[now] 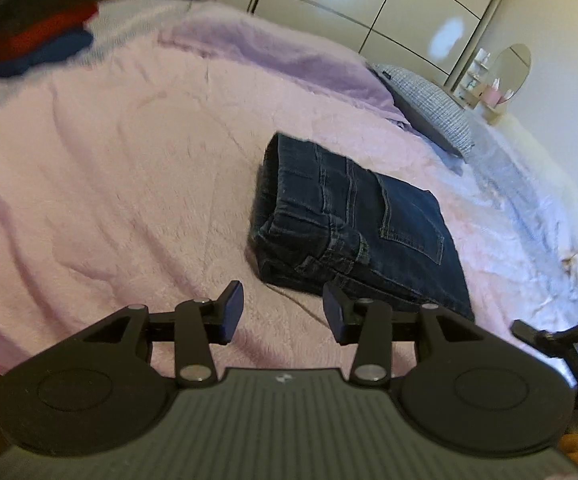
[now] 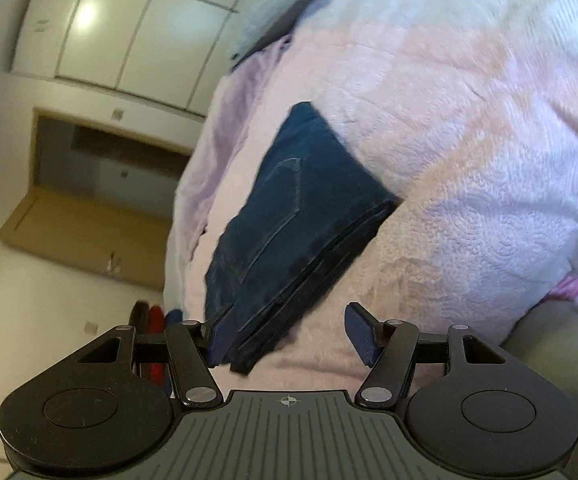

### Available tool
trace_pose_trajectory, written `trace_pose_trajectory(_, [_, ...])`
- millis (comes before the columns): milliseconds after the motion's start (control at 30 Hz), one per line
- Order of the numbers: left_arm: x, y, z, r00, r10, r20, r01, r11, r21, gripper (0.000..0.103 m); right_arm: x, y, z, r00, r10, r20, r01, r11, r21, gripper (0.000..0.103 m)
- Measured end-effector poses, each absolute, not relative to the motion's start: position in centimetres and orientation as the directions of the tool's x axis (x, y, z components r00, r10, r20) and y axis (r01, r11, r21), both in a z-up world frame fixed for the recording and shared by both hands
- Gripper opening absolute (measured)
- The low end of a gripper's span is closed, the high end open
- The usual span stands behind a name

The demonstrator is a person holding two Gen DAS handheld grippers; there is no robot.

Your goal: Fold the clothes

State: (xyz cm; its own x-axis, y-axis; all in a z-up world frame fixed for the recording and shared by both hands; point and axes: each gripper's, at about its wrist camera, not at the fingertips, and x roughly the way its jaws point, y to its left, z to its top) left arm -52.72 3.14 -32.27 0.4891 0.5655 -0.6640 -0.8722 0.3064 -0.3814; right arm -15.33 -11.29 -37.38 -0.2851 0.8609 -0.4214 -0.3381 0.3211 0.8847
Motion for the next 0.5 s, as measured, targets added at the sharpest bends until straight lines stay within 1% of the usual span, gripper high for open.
trace_pose_trajectory(133, [-54.0, 5.9, -33.6, 0.519, 0.538, -0.664, -0.852, 0.266, -0.451, 0.041, -15.4, -10.0, -38.2, -0.274, 0.866, -0.419, -0.293, 0.34, 0.894, 0.064])
trace_pose_trajectory(267, [-54.9, 8.4, -34.4, 0.556, 0.519, -0.649, -0.824, 0.242, -0.513, 0.043, -15.5, -9.2, -39.2, -0.253, 0.875, -0.413, -0.241, 0.357, 0.903, 0.069])
trace_pose_trajectory(500, [-55.4, 11.2, -36.2, 0.62, 0.46, -0.636, -0.771, 0.208, -0.602, 0.043, -15.8, -7.8, -41.0, -0.219, 0.887, -0.406, -0.154, 0.38, 0.912, 0.069])
